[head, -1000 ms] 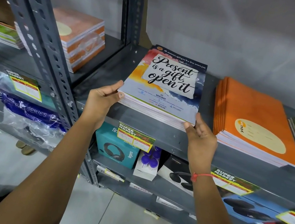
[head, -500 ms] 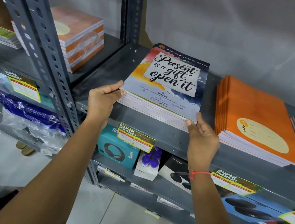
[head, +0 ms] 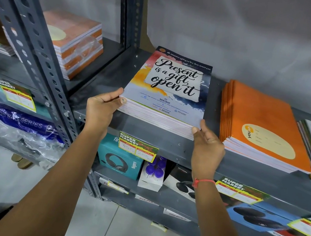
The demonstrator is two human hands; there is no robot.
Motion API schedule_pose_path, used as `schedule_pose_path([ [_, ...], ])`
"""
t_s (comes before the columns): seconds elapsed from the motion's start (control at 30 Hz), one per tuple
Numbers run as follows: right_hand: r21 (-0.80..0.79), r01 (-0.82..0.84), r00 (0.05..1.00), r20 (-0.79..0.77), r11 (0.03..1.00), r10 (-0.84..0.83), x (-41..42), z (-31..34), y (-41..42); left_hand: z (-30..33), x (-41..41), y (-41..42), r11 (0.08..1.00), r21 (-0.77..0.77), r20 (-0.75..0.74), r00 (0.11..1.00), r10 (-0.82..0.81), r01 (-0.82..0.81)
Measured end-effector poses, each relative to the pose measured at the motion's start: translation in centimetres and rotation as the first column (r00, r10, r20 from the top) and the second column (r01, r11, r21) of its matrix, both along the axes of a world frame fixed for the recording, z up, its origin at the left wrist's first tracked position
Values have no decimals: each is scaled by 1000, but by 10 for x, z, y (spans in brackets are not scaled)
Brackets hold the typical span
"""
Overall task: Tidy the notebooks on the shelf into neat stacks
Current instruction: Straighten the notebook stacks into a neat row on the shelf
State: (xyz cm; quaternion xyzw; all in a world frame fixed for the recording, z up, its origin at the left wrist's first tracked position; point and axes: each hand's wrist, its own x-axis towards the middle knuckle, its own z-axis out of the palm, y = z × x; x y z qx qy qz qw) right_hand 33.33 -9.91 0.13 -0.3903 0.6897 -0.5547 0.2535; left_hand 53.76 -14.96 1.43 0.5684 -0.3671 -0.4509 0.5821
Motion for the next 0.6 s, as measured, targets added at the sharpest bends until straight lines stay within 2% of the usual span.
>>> schedule_pose_path([
  [0.17, 3, -63, 998, -3, 998, 63, -3, 3, 4, 9, -2, 7, 999, 37, 11, 1000, -16, 15],
  [0.23, 24, -136, 991, 17, 990, 135, -5, 6, 9, 13, -11, 15, 995, 22, 136, 986, 94, -98],
  [0.3, 21, -180, 982, 56, 983, 178, -13, 10, 19, 21, -34, 30, 963, -109, 347, 899, 268, -244],
  [0.37, -42, -152, 987, 47, 988, 153, -30, 16, 33, 30, -70, 46, 939, -265, 397, 862, 315, -220],
  [0.47, -227, 51, 996, -58, 973, -66, -70, 22, 54, 32, -132, 61, 939, -344, 392, 912, 123, 22],
  [0.53, -346, 172, 982, -18, 922, -190, -107, 24, 64, 26, -173, 65, 945, -284, 405, 914, -36, 162],
  [0.6, -370, 279, 960, 83, 886, -267, -146, 22, 68, 14, -205, 67, 950, -185, 429, 890, -152, 251],
])
